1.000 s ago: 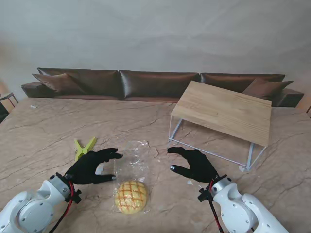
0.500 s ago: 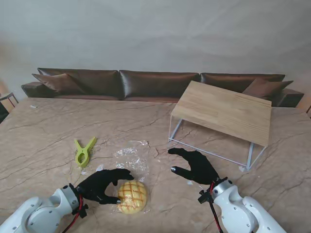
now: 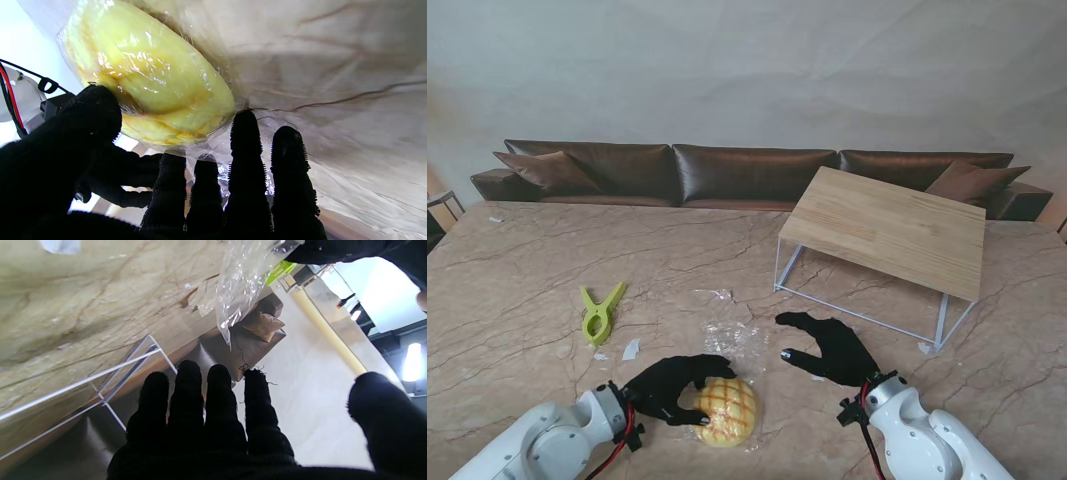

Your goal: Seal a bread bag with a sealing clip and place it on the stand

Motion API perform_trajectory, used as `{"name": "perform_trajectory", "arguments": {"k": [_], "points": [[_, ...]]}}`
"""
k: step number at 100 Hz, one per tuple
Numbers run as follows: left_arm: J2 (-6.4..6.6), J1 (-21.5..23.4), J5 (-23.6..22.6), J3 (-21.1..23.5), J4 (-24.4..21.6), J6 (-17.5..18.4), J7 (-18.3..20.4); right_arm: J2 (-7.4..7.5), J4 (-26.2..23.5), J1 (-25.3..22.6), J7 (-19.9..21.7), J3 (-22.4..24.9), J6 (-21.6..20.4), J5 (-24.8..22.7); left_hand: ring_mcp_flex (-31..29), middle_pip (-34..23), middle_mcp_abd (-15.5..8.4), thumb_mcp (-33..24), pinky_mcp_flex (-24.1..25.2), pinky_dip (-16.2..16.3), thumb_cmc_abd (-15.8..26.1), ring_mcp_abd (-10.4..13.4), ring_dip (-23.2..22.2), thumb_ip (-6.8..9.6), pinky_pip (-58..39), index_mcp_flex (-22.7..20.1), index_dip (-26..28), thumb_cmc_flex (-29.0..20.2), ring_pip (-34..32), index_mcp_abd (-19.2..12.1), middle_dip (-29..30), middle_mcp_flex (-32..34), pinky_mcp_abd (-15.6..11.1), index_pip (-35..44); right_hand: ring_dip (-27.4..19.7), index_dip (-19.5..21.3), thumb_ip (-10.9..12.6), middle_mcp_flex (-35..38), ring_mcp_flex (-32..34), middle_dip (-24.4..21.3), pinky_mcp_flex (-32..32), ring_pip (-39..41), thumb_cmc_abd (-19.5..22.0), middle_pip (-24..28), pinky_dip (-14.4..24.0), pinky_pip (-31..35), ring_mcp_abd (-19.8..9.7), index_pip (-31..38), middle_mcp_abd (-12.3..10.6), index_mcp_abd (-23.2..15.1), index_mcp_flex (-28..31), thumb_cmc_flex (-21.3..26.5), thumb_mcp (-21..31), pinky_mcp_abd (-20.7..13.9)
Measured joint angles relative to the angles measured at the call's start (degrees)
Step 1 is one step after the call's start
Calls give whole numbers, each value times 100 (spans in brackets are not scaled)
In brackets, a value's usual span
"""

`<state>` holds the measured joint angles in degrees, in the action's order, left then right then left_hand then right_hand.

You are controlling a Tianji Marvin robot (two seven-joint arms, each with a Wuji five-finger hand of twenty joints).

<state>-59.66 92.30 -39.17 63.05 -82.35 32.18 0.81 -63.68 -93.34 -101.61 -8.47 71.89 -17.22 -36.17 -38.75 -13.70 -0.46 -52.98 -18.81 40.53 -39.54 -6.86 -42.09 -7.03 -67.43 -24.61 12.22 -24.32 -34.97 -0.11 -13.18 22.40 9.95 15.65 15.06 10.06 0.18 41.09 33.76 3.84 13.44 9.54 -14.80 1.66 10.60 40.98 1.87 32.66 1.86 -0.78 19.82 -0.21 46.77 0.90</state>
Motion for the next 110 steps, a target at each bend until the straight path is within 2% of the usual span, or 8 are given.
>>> {"name": "perform_trajectory", "arguments": {"k": [9,18,37,50,62,80,97,110], "points": [[-47,-86,-16,-165,35,-207,-169,4,-36,-10,3,-43,381,-29,0,0,0,66,0,-6,76,11,7,-62,0,0,23,6,2,93,-1,0,0,0,29,0,-33,114,115,0,114,90,-40,0,72,192,0,6,1,0,35,2,107,25],[-103,-115,-26,-213,57,-276,-239,8,-192,-64,-1,-90,1014,-107,-1,-1,0,86,61,-60,143,-82,70,-63,4,0,24,13,119,131,-1,0,0,0,211,0,-164,497,514,69,464,388,-336,129,287,756,166,95,213,87,394,306,234,236],[-190,14,-96,-43,6,-231,-466,14,-510,-152,238,-152,1871,-189,98,-1,0,491,383,-142,559,-126,428,-38,346,0,42,21,732,133,-4,0,38,0,775,274,-228,484,1432,1045,1187,1022,-514,2114,889,1903,520,276,459,226,965,355,-314,614],[-242,223,-56,229,-132,-138,-618,20,-510,-30,412,-351,2412,117,530,-1,0,974,911,-579,946,-103,1039,-35,1485,0,42,244,1695,121,-1,0,132,0,1097,478,-228,484,1722,1301,1349,1354,-512,2733,1095,2340,604,266,561,284,1115,355,-584,753],[-261,345,392,416,-263,-122,-465,35,-435,228,750,-559,2749,240,874,-1,0,1399,1205,-944,1327,-42,1516,79,2201,0,-13,270,2156,82,5,-7,137,0,1276,484,-229,484,1783,1429,1311,1482,-637,3065,1233,2442,618,126,506,377,1108,355,-639,774],[-282,387,194,664,-311,-161,-512,33,-165,664,953,-868,3194,687,973,-8,-1,1533,1341,-1070,1450,-24,1648,79,2460,0,-16,270,2231,81,6,-65,137,0,1830,445,-281,368,1778,1659,1082,2011,-651,3597,1658,2631,585,-54,436,569,1022,106,-640,897],[-283,400,187,833,-292,-181,-553,17,109,1071,1044,-1193,3429,1093,973,-8,-2,1598,1342,-1071,1518,-21,1649,153,2462,0,-16,270,2231,80,47,-65,137,0,2514,451,-379,259,1828,2307,988,2971,-720,4206,2144,2845,509,158,249,495,1022,-154,-437,900],[-284,406,174,934,-256,-187,-607,-56,440,1418,940,-1485,3528,1260,973,-8,-2,1601,1342,-1071,1518,16,1649,153,2462,-4,-16,270,2231,79,47,-65,137,0,2830,1031,-438,258,1805,2854,984,3892,-947,4609,2533,3357,393,504,56,216,1050,-154,-436,807]]}}
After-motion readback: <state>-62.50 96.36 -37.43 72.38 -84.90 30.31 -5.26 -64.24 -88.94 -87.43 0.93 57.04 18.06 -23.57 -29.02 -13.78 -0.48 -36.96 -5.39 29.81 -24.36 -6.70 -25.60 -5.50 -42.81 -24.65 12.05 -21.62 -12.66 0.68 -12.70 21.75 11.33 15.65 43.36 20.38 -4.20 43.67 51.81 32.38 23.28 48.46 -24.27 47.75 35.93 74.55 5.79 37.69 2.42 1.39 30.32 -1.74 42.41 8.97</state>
